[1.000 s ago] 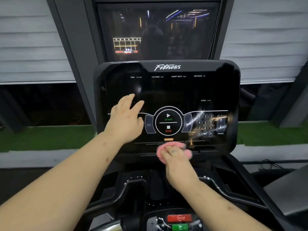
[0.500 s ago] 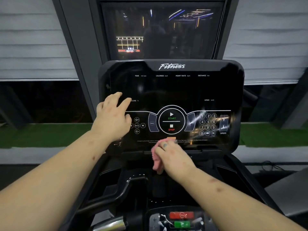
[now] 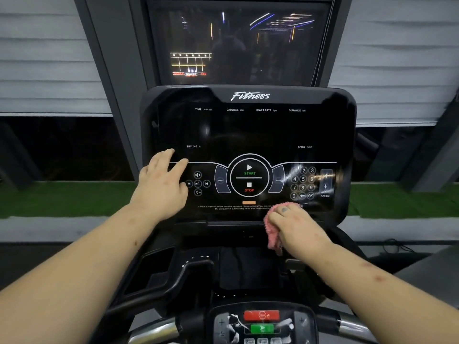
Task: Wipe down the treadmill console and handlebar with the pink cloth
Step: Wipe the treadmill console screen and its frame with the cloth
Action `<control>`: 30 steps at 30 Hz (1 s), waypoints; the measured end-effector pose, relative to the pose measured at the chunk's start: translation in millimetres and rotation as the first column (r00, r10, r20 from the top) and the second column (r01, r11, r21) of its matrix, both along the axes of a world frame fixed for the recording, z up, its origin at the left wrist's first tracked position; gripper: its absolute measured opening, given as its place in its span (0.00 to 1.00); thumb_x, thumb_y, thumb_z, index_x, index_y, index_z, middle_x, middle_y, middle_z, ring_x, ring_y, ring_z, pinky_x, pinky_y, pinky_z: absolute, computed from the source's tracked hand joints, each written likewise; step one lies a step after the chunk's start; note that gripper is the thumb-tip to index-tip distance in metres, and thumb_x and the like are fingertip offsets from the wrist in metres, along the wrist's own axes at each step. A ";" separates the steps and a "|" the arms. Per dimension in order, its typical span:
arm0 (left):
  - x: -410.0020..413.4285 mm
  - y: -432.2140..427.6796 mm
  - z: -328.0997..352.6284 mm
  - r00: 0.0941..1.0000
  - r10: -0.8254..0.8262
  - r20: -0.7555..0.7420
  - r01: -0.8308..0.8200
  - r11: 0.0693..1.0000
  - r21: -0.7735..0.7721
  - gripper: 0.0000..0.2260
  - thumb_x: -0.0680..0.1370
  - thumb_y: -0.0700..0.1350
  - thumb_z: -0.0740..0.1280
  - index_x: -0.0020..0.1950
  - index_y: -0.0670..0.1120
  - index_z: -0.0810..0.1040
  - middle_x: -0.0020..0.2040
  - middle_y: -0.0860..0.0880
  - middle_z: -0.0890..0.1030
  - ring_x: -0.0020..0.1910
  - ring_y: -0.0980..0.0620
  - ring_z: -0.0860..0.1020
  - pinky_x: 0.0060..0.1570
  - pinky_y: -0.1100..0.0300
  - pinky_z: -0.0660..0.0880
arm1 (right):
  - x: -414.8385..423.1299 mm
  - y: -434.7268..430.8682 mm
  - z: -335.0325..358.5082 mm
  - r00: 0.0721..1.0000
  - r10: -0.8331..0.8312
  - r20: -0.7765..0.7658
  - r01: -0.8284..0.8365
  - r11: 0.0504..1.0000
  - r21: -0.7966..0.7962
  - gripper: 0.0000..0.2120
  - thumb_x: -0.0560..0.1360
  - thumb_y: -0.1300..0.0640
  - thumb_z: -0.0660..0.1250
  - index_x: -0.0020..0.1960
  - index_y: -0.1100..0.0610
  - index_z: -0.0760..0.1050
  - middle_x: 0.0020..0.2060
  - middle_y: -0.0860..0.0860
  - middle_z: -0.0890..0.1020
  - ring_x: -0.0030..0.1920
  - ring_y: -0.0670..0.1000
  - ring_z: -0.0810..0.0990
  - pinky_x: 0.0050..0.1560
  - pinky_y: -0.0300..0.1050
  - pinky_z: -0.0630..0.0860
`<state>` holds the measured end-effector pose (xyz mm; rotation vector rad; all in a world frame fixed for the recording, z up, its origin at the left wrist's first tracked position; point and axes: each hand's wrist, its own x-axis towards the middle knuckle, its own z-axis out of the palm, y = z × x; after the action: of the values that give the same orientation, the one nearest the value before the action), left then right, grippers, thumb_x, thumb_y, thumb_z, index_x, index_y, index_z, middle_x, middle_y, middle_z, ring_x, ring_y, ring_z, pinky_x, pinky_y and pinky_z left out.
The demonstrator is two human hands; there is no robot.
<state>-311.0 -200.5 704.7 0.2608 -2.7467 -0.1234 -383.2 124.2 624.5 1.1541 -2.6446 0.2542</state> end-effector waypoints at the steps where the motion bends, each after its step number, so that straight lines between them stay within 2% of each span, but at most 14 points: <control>1: -0.5 0.1 -0.6 1.000 -0.002 -0.002 0.002 1.000 0.005 0.27 0.82 0.50 0.61 0.81 0.51 0.62 0.82 0.44 0.52 0.81 0.45 0.48 0.77 0.42 0.56 | 3.2 -10.5 -0.6 1.000 0.005 0.018 -0.005 1.000 -0.001 0.14 0.61 0.49 0.78 0.42 0.47 0.76 0.45 0.46 0.79 0.48 0.52 0.77 0.56 0.52 0.76; 4: -1.4 -0.6 -1.6 1.000 -0.019 -0.012 0.019 1.000 0.018 0.28 0.82 0.50 0.62 0.81 0.49 0.61 0.83 0.43 0.52 0.81 0.44 0.48 0.77 0.43 0.58 | 13.5 -48.2 -4.6 1.000 0.020 0.019 -0.020 1.000 -0.018 0.14 0.62 0.45 0.69 0.45 0.50 0.76 0.47 0.50 0.80 0.49 0.56 0.77 0.57 0.53 0.76; 8: -3.3 -3.4 -5.2 0.999 -0.040 -0.009 0.040 0.999 0.008 0.28 0.81 0.50 0.62 0.81 0.49 0.61 0.83 0.42 0.52 0.81 0.43 0.48 0.77 0.43 0.59 | 24.9 -115.8 -15.0 0.999 0.039 -0.009 -0.039 0.999 0.022 0.16 0.63 0.47 0.76 0.47 0.50 0.77 0.49 0.52 0.80 0.49 0.57 0.77 0.58 0.55 0.75; 10: -3.9 -4.8 -6.9 0.999 -0.044 -0.005 0.044 0.999 -0.007 0.29 0.81 0.51 0.63 0.81 0.49 0.60 0.83 0.41 0.51 0.81 0.43 0.48 0.78 0.43 0.58 | 30.2 -148.7 -19.1 0.999 0.031 -0.039 -0.028 0.997 0.069 0.13 0.68 0.48 0.72 0.50 0.52 0.76 0.49 0.53 0.80 0.50 0.59 0.77 0.60 0.57 0.73; 13: -3.1 -8.3 -9.0 0.999 -0.052 0.009 0.052 0.998 -0.030 0.30 0.81 0.51 0.62 0.82 0.49 0.58 0.83 0.41 0.50 0.81 0.42 0.47 0.78 0.44 0.57 | 38.6 -173.0 -20.0 0.998 0.021 -0.055 -0.019 0.999 0.031 0.11 0.69 0.52 0.63 0.49 0.54 0.74 0.48 0.54 0.79 0.50 0.60 0.76 0.58 0.56 0.72; 16: -0.9 -10.7 -10.2 0.998 -0.060 0.009 0.061 0.997 -0.046 0.30 0.81 0.51 0.61 0.83 0.49 0.57 0.83 0.42 0.49 0.82 0.43 0.47 0.78 0.45 0.56 | 38.6 -156.2 -17.4 0.996 0.085 -0.033 -0.086 0.996 -0.007 0.18 0.68 0.49 0.55 0.52 0.54 0.75 0.51 0.54 0.78 0.52 0.58 0.75 0.59 0.54 0.72; 18: 0.4 -11.7 -10.1 0.997 -0.069 0.017 0.070 0.997 -0.043 0.30 0.81 0.51 0.61 0.83 0.50 0.56 0.83 0.43 0.48 0.82 0.44 0.46 0.79 0.45 0.56 | 33.0 -132.1 -14.6 0.994 0.106 0.006 -0.106 0.994 -0.002 0.18 0.67 0.45 0.60 0.53 0.52 0.76 0.55 0.52 0.78 0.55 0.57 0.74 0.61 0.53 0.71; 20: 1.4 -12.8 -9.4 0.996 -0.081 0.025 0.082 0.996 -0.039 0.30 0.82 0.51 0.60 0.83 0.51 0.56 0.84 0.43 0.48 0.82 0.45 0.45 0.79 0.46 0.55 | 23.3 -102.5 -14.9 0.996 0.085 0.005 -0.085 0.996 -0.005 0.19 0.65 0.43 0.60 0.52 0.51 0.77 0.54 0.51 0.79 0.55 0.56 0.75 0.60 0.52 0.72; 25: 4.9 -16.8 -3.5 0.993 -0.106 0.043 0.107 0.994 -0.006 0.28 0.83 0.50 0.58 0.83 0.52 0.56 0.84 0.46 0.46 0.82 0.47 0.43 0.80 0.47 0.54 | 2.8 -37.6 -14.5 1.000 0.003 -0.029 -0.002 0.998 0.057 0.18 0.70 0.50 0.57 0.54 0.54 0.78 0.54 0.52 0.80 0.55 0.57 0.77 0.60 0.55 0.75; 30: 6.4 -20.6 -1.7 0.991 -0.116 0.074 0.116 0.993 -0.006 0.28 0.84 0.47 0.58 0.83 0.52 0.54 0.84 0.46 0.44 0.82 0.46 0.42 0.80 0.48 0.53 | 10.1 -39.2 -9.7 0.999 -0.018 -0.051 0.018 1.000 0.001 0.16 0.69 0.49 0.56 0.47 0.55 0.77 0.47 0.52 0.80 0.48 0.58 0.78 0.53 0.54 0.78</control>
<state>-304.7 -221.1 703.0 0.1045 -2.8343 -0.1330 -373.1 85.0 614.8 1.1215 -2.6103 0.2169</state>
